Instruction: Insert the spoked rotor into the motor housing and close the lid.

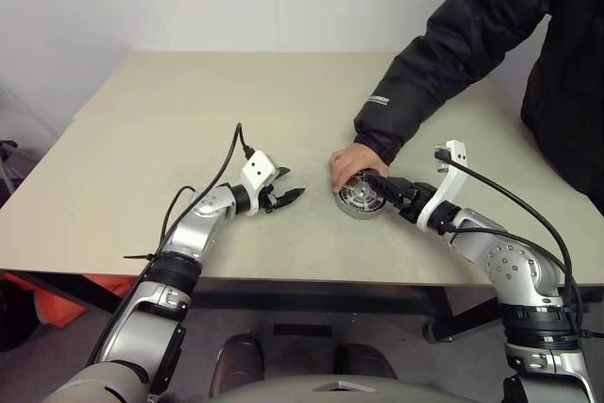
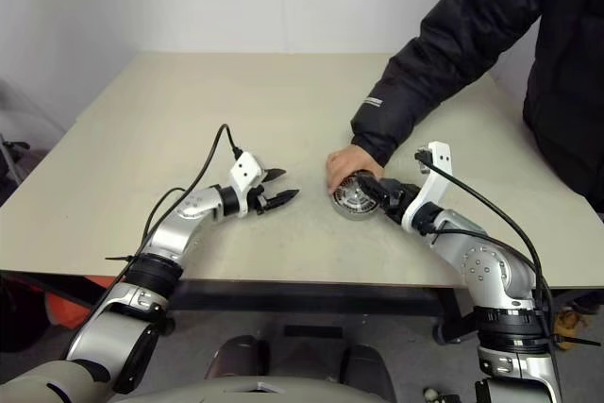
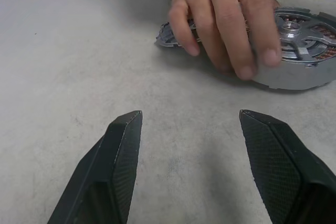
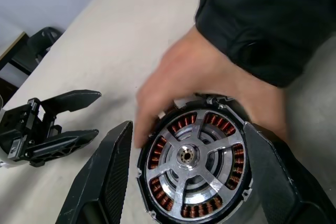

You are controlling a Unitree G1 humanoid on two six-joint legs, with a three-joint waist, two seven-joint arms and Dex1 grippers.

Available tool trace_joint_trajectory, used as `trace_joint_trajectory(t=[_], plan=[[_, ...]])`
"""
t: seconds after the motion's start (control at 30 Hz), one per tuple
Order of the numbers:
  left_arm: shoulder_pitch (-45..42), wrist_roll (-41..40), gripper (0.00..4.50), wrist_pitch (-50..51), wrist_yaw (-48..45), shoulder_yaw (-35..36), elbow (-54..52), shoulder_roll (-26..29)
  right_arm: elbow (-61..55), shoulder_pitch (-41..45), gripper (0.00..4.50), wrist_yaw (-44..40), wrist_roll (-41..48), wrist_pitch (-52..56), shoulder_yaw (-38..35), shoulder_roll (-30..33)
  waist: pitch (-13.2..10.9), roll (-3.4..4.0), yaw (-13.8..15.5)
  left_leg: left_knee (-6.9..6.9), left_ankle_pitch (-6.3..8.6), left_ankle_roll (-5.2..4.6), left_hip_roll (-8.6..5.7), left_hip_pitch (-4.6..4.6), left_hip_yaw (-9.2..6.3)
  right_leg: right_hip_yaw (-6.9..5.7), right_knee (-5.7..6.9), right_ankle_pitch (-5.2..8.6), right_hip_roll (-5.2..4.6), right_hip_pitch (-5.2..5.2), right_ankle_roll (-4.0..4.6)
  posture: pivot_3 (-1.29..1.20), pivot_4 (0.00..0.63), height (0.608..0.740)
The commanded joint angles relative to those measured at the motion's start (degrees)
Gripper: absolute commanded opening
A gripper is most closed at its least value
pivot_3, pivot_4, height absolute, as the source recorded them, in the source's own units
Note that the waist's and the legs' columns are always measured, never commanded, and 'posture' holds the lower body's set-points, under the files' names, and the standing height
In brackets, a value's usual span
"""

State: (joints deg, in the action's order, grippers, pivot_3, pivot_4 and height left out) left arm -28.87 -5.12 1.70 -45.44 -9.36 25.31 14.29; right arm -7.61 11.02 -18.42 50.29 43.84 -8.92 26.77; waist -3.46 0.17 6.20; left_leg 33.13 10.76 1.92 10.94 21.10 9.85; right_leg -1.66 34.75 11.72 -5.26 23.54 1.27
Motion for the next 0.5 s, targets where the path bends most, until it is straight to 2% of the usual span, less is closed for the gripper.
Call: trace_joint_trajectory(t=[0.03, 0.5], plan=[[-0.34, -0.14, 3.11, -1.33, 0.20, 0.60, -1.93, 0.39, -1.56, 1.34, 3.78, -0.93, -1.12, -0.43, -1.40, -0.15, 0.00, 0.00, 0.00, 0.00, 0.00, 0.00, 0.00, 0.00, 0.00, 0.00, 0.00, 0.00, 0.00, 0.00, 0.00, 0.00, 0.000, 0.740], [0.86, -0.58, 3.11, -0.85, 0.31, 1.32, -3.16, 1.58, -1.13, 1.85, 3.78, -4.55, -9.99, -3.22, 0.95, -0.66, 0.00, 0.00, -0.02, 0.01, 0.00, 0.00, 0.01, -0.02, 0.00, 0.00, 0.01, 0.00, 0.00, -0.01, 0.01, 0.00, 0.000, 0.740]])
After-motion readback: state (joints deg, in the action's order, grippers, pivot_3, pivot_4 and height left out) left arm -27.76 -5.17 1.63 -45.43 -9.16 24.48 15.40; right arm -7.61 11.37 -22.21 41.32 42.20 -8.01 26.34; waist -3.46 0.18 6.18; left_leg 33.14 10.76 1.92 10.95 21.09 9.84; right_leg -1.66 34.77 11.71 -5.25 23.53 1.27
